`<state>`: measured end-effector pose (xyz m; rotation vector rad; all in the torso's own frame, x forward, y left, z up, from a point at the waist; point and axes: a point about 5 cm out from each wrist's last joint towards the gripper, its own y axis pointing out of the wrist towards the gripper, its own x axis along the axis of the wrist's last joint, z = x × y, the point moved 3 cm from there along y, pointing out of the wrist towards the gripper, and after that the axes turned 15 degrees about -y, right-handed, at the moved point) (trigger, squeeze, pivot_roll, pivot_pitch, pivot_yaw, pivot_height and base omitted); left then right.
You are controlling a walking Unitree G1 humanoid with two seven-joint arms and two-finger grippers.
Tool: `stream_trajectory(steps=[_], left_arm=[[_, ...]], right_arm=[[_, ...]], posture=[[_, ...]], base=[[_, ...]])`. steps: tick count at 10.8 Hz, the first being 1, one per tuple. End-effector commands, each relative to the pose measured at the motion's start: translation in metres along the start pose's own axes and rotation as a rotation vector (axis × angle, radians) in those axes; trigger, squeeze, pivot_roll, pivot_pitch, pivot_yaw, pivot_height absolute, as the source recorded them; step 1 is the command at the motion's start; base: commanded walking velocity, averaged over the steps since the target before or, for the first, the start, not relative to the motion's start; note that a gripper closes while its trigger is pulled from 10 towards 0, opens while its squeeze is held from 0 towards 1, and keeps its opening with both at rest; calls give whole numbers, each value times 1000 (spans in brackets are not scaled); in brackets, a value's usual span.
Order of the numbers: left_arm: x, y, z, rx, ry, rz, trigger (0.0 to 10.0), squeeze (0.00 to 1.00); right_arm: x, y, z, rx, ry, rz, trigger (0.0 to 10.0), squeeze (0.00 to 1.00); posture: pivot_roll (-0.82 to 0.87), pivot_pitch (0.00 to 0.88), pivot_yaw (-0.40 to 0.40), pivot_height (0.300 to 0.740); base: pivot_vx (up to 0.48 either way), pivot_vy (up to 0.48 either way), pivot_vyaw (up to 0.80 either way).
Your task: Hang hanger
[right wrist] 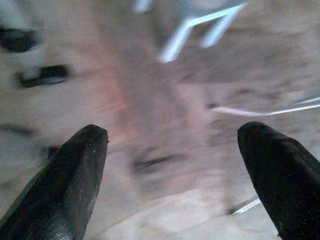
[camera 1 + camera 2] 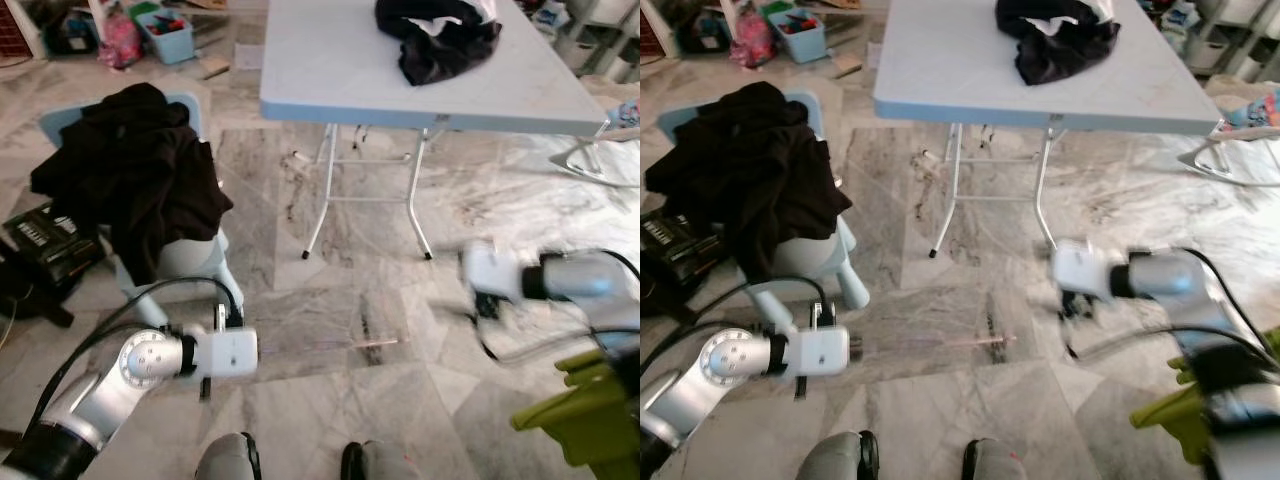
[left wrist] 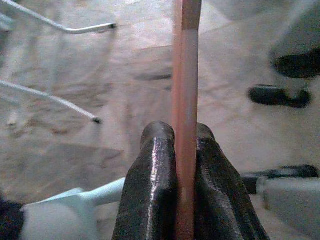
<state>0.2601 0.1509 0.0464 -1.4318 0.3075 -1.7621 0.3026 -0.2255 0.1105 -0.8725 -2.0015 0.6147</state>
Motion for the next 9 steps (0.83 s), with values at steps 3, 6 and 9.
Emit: stream_trajectory(steps=[3, 6, 9], left_arm=[[32, 7, 28, 143, 5, -154, 10000, 0], [50, 23, 22, 102, -26, -222, 10000, 0], [52, 28, 17, 71, -46, -230, 10000, 0]], right_arm=[[12, 18, 7, -4, -21, -55, 10000, 0], [21, 33, -15, -220, -67, -54, 10000, 0], [18, 40, -2, -186, -59, -47, 10000, 0]], posture=[[-14, 117, -57, 740], [-23, 114, -56, 740], [-27, 116, -55, 740]], base=[[0, 0, 0], [0, 0, 0], [0, 0, 0]])
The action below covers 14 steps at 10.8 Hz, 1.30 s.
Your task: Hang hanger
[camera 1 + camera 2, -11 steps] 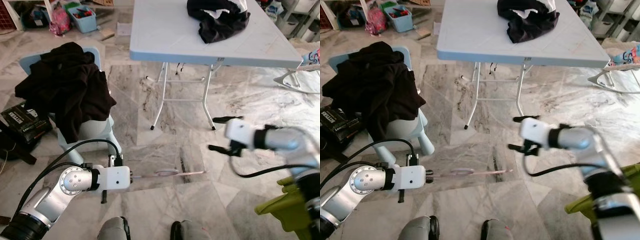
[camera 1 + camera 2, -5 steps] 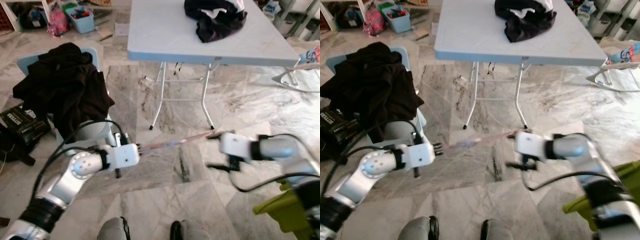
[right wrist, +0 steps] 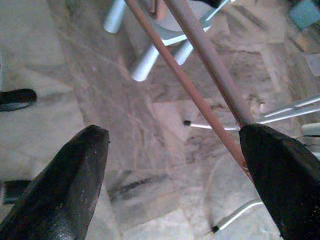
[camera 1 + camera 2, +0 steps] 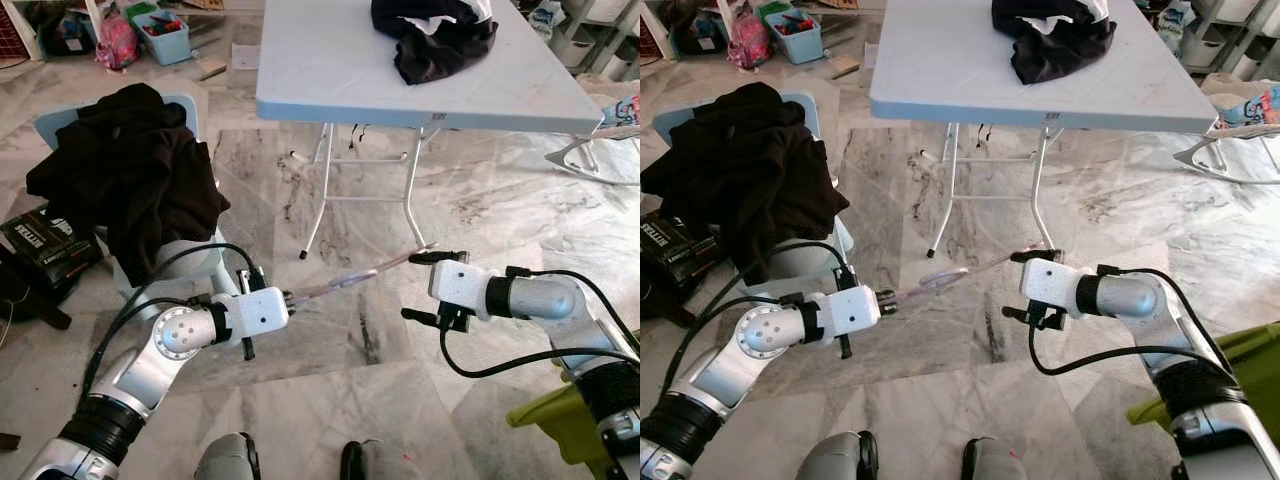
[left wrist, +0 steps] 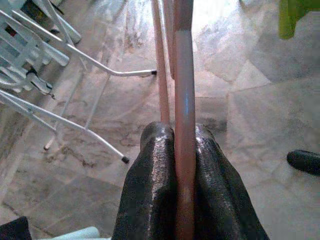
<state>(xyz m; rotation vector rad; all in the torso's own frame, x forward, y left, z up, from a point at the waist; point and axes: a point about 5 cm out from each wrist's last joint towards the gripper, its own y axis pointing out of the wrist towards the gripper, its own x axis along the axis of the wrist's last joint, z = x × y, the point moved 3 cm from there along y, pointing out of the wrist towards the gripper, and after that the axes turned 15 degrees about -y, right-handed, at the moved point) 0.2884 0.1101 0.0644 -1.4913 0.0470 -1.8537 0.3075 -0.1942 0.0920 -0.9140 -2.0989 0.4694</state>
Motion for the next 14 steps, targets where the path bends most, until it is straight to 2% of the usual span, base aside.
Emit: stream_trajectory(steps=[1, 2, 3, 4, 6, 9, 10, 11, 12, 14], left_arm=[[3, 3, 0, -11, 30, -1, 10000, 0], [3, 2, 3, 3, 19, -6, 10000, 0], [2, 1, 5, 11, 18, -3, 10000, 0], [2, 1, 4, 10, 14, -5, 10000, 0], [4, 4, 2, -3, 20, -11, 10000, 0], [4, 4, 0, -16, 18, -12, 10000, 0], [6, 6, -2, -22, 16, -19, 10000, 0], [8, 8, -4, -29, 15, -28, 10000, 0], [12, 12, -7, -39, 18, -40, 10000, 0], [17, 17, -11, -52, 17, -57, 10000, 0]], right_arm=[[2, -5, 13, 120, 10, -14, 9529, 0], [-10, -18, 13, 156, 26, 53, 10000, 0], [-22, -28, -1, 90, 11, 118, 10000, 0], [-25, -31, -4, 76, -1, 135, 10000, 0], [-15, -27, -13, 28, -20, 109, 10000, 0], [9, -7, -25, -70, -65, -10, 10000, 0], [17, 0, -21, -53, -64, -46, 10000, 0], [19, 5, -13, -26, -65, -65, 8510, 0], [21, 9, -4, 10, -66, -82, 0, 0], [16, 11, 3, 54, -83, -51, 0, 0]], posture=[[-25, 115, -53, 740], [-26, 115, -54, 740], [-27, 116, -55, 740], [-31, 116, -54, 740], [-32, 116, -53, 740], [-25, 113, -49, 740], [-25, 113, -49, 740], [-24, 111, -49, 740], [-24, 111, -49, 740], [-31, 112, -48, 740]], base=[[0, 0, 0], [0, 0, 0], [0, 0, 0], [0, 0, 0], [0, 0, 0], [0, 0, 0], [0, 0, 0], [0, 0, 0], [0, 0, 0], [0, 0, 0]])
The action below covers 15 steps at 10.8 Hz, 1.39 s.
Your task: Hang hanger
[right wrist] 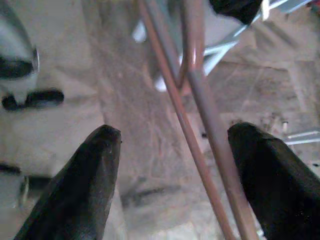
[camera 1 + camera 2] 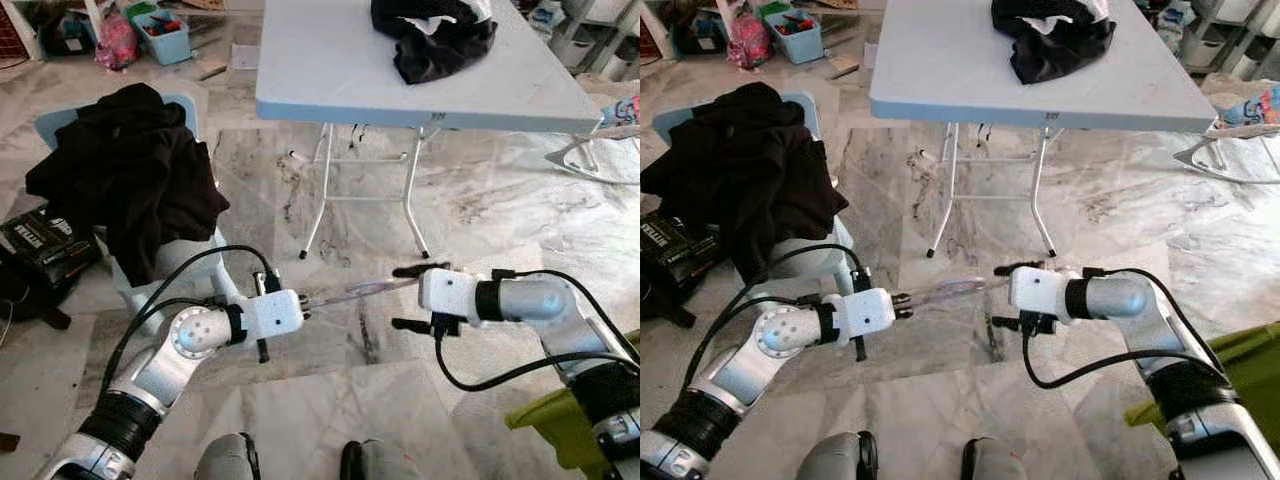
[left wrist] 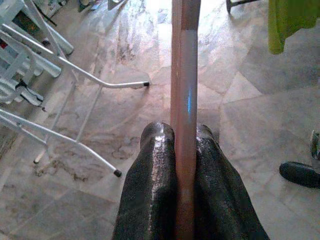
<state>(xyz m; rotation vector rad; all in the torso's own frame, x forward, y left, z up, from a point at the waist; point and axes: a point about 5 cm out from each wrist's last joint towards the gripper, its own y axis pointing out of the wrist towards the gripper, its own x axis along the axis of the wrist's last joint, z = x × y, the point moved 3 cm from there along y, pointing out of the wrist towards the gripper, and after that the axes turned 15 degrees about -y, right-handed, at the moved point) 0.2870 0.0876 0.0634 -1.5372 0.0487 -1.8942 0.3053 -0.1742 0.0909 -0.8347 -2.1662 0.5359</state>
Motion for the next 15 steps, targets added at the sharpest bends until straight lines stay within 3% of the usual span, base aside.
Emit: stream_trajectory(steps=[1, 5, 8, 15], left_arm=[[7, 5, -4, -27, 29, -19, 10000, 0], [9, 9, -11, -59, 42, -20, 10000, 0], [8, 11, -12, -60, 43, -17, 10000, 0], [3, 11, -13, -58, 47, -2, 10000, 0]], right_arm=[[-5, -1, 2, 28, -23, 36, 0, 0], [-13, 5, -9, 58, -129, 113, 0, 0], [-19, -1, -17, 92, -190, 156, 0, 0], [-23, -11, -9, 156, -160, 137, 0, 0]], posture=[[-35, 113, -48, 740], [-36, 116, -43, 740], [-40, 118, -45, 740], [-44, 118, -45, 740]], base=[[0, 0, 0], [0, 0, 0], [0, 0, 0], [0, 0, 0]])
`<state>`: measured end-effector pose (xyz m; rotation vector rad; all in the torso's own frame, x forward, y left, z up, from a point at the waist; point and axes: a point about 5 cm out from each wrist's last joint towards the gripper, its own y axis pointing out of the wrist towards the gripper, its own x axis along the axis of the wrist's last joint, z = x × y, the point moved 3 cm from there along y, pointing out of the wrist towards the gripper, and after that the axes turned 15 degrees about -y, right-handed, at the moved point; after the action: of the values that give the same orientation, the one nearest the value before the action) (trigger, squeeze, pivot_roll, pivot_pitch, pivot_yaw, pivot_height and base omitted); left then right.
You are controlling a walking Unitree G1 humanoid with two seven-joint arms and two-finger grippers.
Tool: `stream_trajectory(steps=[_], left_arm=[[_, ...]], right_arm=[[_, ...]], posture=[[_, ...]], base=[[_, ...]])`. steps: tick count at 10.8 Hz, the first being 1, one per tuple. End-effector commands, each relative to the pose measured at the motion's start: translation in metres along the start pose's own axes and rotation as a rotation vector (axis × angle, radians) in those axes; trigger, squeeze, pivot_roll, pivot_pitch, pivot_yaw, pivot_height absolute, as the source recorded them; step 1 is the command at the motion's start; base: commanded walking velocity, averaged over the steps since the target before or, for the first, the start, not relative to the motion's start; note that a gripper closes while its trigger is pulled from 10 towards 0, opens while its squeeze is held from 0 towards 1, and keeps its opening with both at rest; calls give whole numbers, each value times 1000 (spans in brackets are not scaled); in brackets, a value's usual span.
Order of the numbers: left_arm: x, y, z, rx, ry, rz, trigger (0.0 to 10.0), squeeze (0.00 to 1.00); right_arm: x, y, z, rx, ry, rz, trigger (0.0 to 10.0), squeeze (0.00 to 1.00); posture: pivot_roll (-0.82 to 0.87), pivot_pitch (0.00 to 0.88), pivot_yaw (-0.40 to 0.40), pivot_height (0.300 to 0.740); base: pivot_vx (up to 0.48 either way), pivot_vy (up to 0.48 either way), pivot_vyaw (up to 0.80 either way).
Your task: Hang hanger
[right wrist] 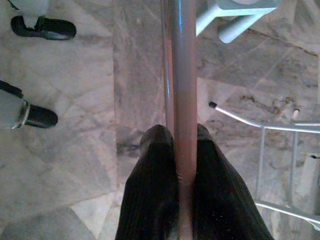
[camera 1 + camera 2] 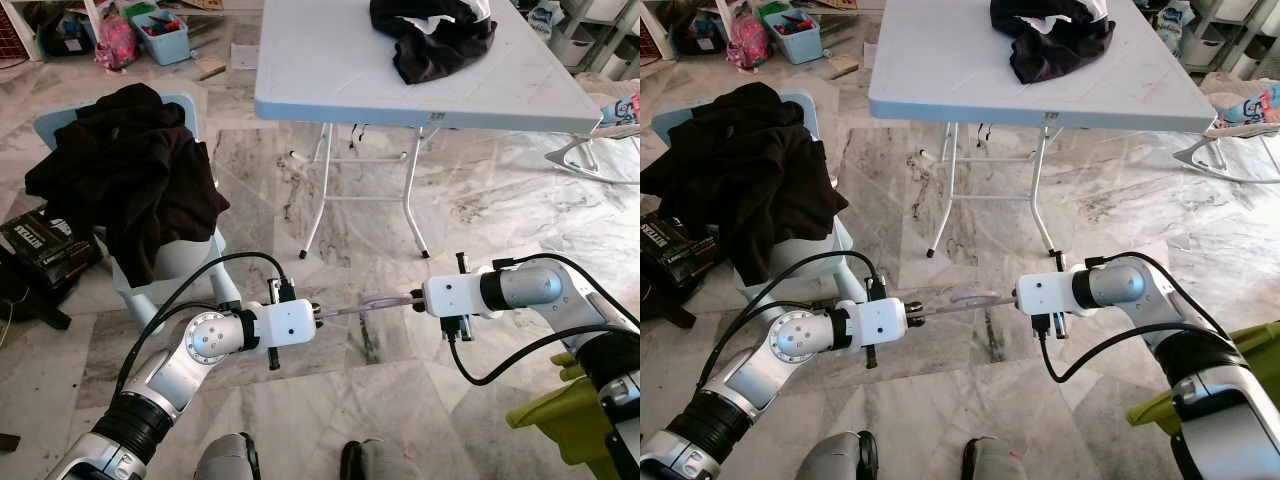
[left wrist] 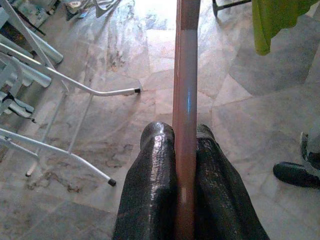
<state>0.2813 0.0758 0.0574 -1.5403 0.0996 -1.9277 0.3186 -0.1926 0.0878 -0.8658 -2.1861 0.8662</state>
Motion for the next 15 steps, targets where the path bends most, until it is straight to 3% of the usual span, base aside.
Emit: stream_trajectory(steps=[1, 3, 4, 8, 11, 13, 15], left_arm=[[2, 2, -1, -15, 20, 2, 10000, 0], [1, 2, -1, -12, 13, 6, 10000, 0], [-1, 2, 2, 12, -73, -1, 10000, 1000], [9, 0, 13, 79, -63, -35, 10000, 1000], [31, -9, 29, 218, -60, -150, 10000, 1000], [35, -18, 35, 335, -104, -204, 10000, 1000], [31, -30, 28, 449, -208, -251, 10000, 1000]], right_arm=[[-3, -5, -1, -13, 6, 7, 0, 0], [-3, -5, -1, -14, 11, 3, 0, 0], [-3, -5, 0, -13, 12, 4, 0, 0], [-12, 2, 1, -11, 19, 65, 0, 0], [-16, 19, 4, -43, 109, 86, 0, 0], [-21, 29, 16, -80, 257, 101, 0, 0], [-32, 35, 32, -213, 522, 139, 0, 0]], posture=[[-44, 118, -45, 740], [-44, 118, -45, 740], [-44, 117, -45, 740], [-43, 119, -45, 740], [-36, 115, -35, 740], [-26, 114, -34, 740], [-13, 105, -48, 740]], base=[[0, 0, 0], [0, 0, 0], [0, 0, 0], [0, 0, 0], [0, 0, 0], [0, 0, 0], [0, 0, 0]])
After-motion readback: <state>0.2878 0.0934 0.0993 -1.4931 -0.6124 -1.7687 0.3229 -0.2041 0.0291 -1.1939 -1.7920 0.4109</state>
